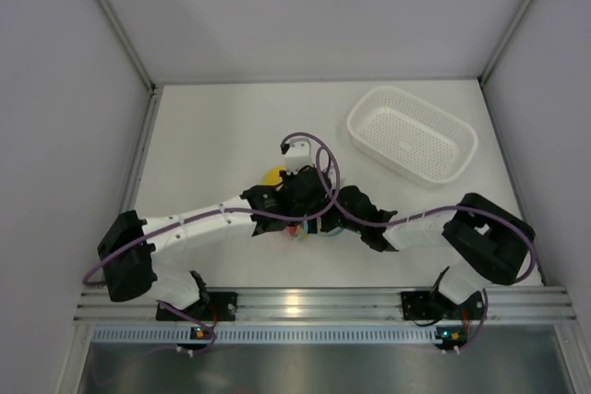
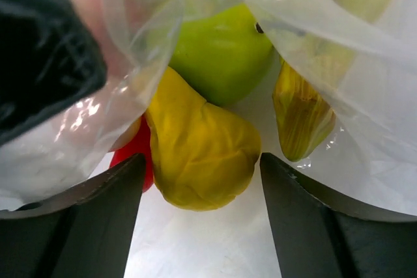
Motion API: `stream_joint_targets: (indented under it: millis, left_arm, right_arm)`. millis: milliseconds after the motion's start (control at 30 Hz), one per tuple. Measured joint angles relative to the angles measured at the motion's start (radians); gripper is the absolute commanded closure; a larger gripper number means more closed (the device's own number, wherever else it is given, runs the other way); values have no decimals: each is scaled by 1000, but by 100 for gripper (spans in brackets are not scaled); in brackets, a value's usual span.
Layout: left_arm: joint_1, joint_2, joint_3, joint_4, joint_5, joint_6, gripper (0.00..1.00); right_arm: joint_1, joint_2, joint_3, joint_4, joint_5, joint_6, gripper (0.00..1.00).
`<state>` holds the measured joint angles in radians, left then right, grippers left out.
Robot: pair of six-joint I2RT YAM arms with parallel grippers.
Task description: Open the zip-top bag and remove the fake food
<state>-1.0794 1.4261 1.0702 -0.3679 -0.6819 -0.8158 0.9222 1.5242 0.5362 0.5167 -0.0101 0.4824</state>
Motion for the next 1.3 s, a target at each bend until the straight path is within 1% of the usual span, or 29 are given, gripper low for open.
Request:
stream_joint_targets:
  millis: [100, 167, 267, 300, 400, 567, 700, 867, 1000, 1200, 1300]
  left_arm:
    - [0, 0, -12, -4, 10, -10, 100]
    - [1, 0, -17, -10, 12, -11, 100]
    - [2, 0, -24, -11, 13, -13, 100]
    - [2, -2, -27, -11, 12, -13, 100]
    - [2, -6, -34, -9, 10, -13, 100]
    - [7, -25, -51, -6, -4, -13, 100]
    - [24, -41, -52, 9, -15, -12, 100]
    - [34, -52, -52, 13, -17, -4, 100]
    - [33, -54, -52, 10, -18, 11, 100]
    - [36, -80, -54, 8, -19, 18, 100]
    - [48, -97, -55, 8, -20, 22, 100]
  right_arm:
    - [26, 70, 4, 59, 27, 29, 26]
    - [45, 109, 8, 91, 48, 40, 30]
    - [57, 138, 10, 135, 70, 46, 46]
    - [58, 143, 10, 144, 74, 46, 55]
    - [58, 143, 10, 156, 94, 39, 62]
    - [60, 104, 7, 128, 119, 18, 64]
    - [80, -3, 1, 53, 144, -1, 64]
    - [98, -148, -1, -94, 191, 0, 65]
    - [106, -262, 2, -257, 236, 3, 67]
    - [116, -436, 6, -514, 264, 9, 68]
    - [116, -536, 33, -656, 286, 8, 68]
